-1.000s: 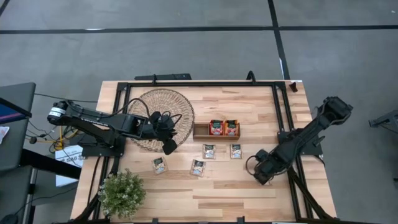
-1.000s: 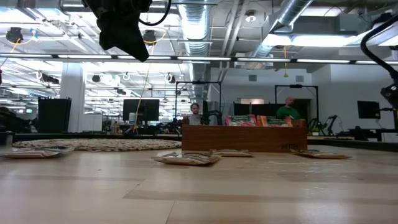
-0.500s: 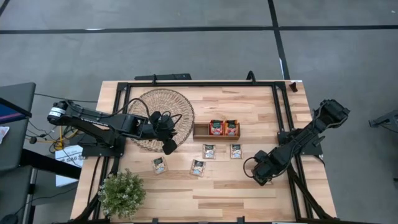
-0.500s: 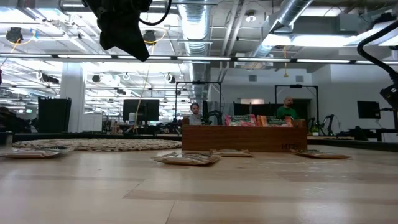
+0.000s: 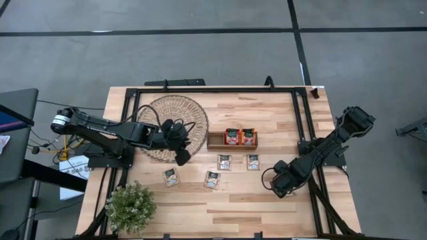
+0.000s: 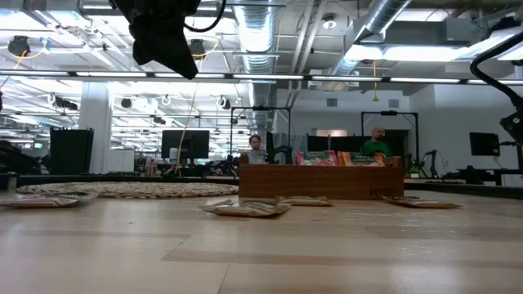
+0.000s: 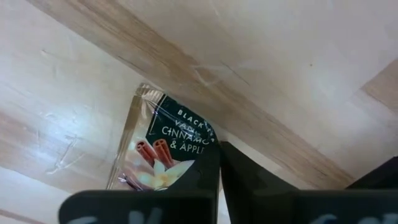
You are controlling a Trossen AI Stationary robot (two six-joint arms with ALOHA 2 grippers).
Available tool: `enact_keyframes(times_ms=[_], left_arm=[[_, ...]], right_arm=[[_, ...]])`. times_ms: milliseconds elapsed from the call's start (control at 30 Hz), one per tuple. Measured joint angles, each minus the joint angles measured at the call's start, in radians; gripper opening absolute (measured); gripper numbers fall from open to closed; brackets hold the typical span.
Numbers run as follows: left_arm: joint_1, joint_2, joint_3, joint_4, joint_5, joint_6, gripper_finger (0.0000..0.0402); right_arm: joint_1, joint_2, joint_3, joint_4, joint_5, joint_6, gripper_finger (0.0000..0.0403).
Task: Pick & Place Tea
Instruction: Put the brown tea bag into the left section of the wooden organizer
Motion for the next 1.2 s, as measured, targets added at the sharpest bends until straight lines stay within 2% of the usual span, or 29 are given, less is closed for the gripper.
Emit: enact_keyframes(times_ms=[100,433,600,967,1200], left_arm=[[0.000,0.000,0.000,0.053,0.017,0.017,0.0065],[0.000,0.000,0.000,0.333,0.105,0.134,0.0065],[0.003,0.000,0.000,0.455,0.143,0.157,0.0065],[0.070,0.000,0.000,0.562,0.313,0.113,0.0065],[0.101,0.000,0.000,0.598,0.378,0.084,0.0065]], right_arm=[[-0.005,-0.014,0.013,-0.027,0.039,-0.020,0.0001],[-0.018,-0.156,0.118,-0.073,0.333,-0.052,0.0000],[-0.049,-0.207,0.189,-0.085,0.424,-0.164,0.0000],[-0.224,-0.215,0.429,-0.065,0.480,-0.654,0.0000],[-0.378,-0.216,0.554,0.009,0.403,-0.904,0.0000]])
